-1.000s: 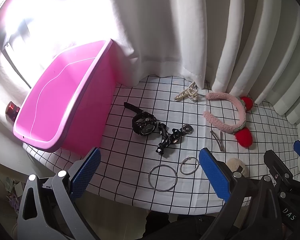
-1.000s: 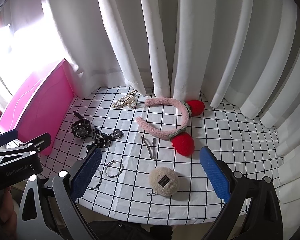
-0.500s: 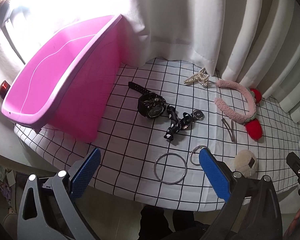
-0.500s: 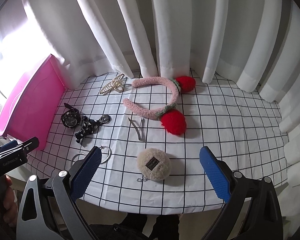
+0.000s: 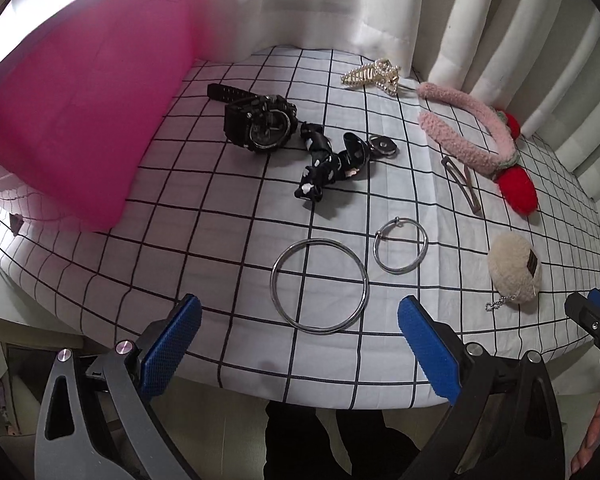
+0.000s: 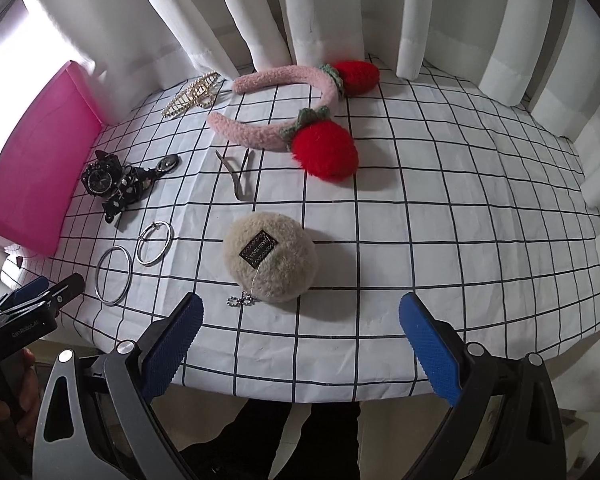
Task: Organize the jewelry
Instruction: 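Reach the right tool to the beige fluffy pouch and close on it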
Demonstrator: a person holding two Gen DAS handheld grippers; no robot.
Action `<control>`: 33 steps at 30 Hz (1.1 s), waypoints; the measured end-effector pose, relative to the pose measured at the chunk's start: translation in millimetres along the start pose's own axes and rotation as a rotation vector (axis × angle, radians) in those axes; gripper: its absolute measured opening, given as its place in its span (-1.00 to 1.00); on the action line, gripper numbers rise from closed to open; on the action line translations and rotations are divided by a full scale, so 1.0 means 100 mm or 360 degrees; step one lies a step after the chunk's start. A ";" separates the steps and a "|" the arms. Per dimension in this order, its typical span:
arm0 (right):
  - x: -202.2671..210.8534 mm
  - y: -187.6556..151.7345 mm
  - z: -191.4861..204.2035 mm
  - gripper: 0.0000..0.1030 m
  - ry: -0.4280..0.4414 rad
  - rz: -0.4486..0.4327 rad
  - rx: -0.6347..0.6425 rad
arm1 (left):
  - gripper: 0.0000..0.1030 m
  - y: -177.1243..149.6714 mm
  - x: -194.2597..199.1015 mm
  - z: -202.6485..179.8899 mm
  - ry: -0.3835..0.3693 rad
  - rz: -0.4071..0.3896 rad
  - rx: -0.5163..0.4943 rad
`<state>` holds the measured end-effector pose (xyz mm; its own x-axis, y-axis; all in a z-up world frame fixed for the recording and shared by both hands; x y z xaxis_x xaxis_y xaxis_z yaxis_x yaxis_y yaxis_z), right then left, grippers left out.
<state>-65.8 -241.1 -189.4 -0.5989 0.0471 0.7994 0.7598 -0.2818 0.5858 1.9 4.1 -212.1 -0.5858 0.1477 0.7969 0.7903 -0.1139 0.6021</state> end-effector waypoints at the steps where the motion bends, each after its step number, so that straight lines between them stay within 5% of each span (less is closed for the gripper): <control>1: -0.05 -0.01 0.01 0.83 0.0011 0.0007 0.0008 | 0.88 -0.03 -0.05 -0.01 -0.0006 0.0010 0.0007; 19: -0.71 -0.01 0.14 0.83 -0.0025 0.0026 0.0201 | 0.88 -0.19 -0.52 -0.04 0.0046 0.0038 0.0012; 33: -0.88 -0.08 0.15 0.83 -0.0077 0.0036 0.0262 | 0.90 -0.21 -0.51 -0.05 0.0089 -0.0159 -0.0039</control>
<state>-15.3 -228.8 -262.8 -0.5713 0.0894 0.8159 0.8066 -0.1227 0.5782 14.7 -6.6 -265.2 -0.6710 0.1043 0.7340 0.7233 -0.1255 0.6790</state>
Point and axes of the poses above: each gripper's, at about its wrist camera, not at the fingertips, and x roughly against the way its jaws point, z to its left, y to its top, the point moved 7 cm from there along -x, roughly the way its jaws point, and after that the axes turned 14 degrees about -z, right-handed, at the moved point
